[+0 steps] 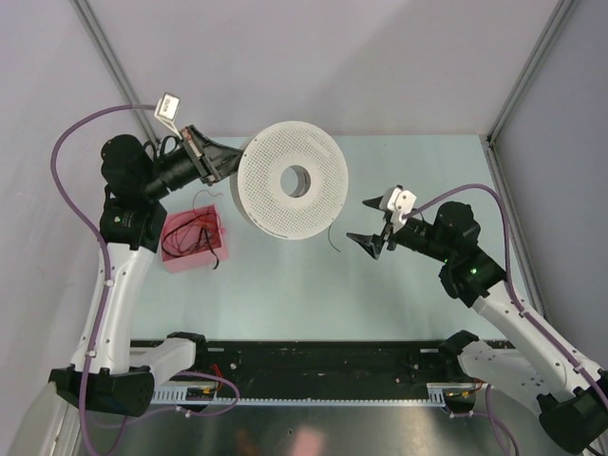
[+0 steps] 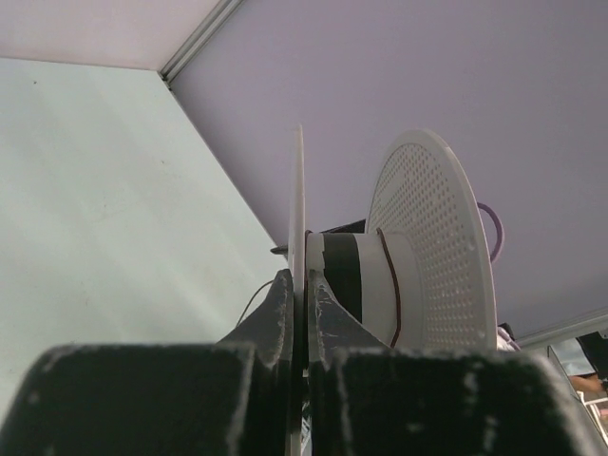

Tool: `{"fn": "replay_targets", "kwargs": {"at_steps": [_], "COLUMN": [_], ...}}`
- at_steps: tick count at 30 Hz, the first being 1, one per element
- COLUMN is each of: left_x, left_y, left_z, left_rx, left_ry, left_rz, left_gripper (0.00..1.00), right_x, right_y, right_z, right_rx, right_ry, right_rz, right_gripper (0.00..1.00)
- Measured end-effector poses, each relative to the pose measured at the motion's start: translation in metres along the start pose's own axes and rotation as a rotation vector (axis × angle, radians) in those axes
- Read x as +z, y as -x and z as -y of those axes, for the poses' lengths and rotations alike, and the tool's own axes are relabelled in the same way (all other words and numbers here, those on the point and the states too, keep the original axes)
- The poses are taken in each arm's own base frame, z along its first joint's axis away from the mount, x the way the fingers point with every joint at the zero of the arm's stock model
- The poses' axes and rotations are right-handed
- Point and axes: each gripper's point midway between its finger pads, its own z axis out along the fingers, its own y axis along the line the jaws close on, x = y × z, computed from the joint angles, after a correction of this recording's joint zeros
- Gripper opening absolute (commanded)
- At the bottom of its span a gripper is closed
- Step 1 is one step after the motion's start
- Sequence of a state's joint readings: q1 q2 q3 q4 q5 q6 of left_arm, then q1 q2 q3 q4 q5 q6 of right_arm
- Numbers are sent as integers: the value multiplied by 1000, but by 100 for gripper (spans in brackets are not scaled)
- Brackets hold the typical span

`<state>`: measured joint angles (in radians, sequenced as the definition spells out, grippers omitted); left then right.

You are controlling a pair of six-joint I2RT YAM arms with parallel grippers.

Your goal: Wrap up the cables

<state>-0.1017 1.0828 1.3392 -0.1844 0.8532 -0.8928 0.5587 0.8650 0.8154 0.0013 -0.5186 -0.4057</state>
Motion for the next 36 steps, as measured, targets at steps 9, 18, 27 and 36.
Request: {"fn": "replay_targets", "kwargs": {"at_steps": [9, 18, 27, 36], "left_x": [3, 4, 6, 6], "left_y": [5, 5, 3, 0], "left_z": [1, -5, -17, -23], "left_rx": [-31, -60, -84, -99], "left_ry": [-10, 0, 30, 41], "left_rz": [13, 24, 34, 33], "left_gripper": [0, 0, 0, 0], "right_x": [-2, 15, 30, 37], "right_y": [-10, -22, -37, -44], "right_z": [-10, -47, -55, -55], "right_rx": [374, 563, 606, 574], "right_ry": [3, 89, 93, 87], "right_rz": [-36, -112, -171, -190], "right_gripper": [68, 59, 34, 33]}}
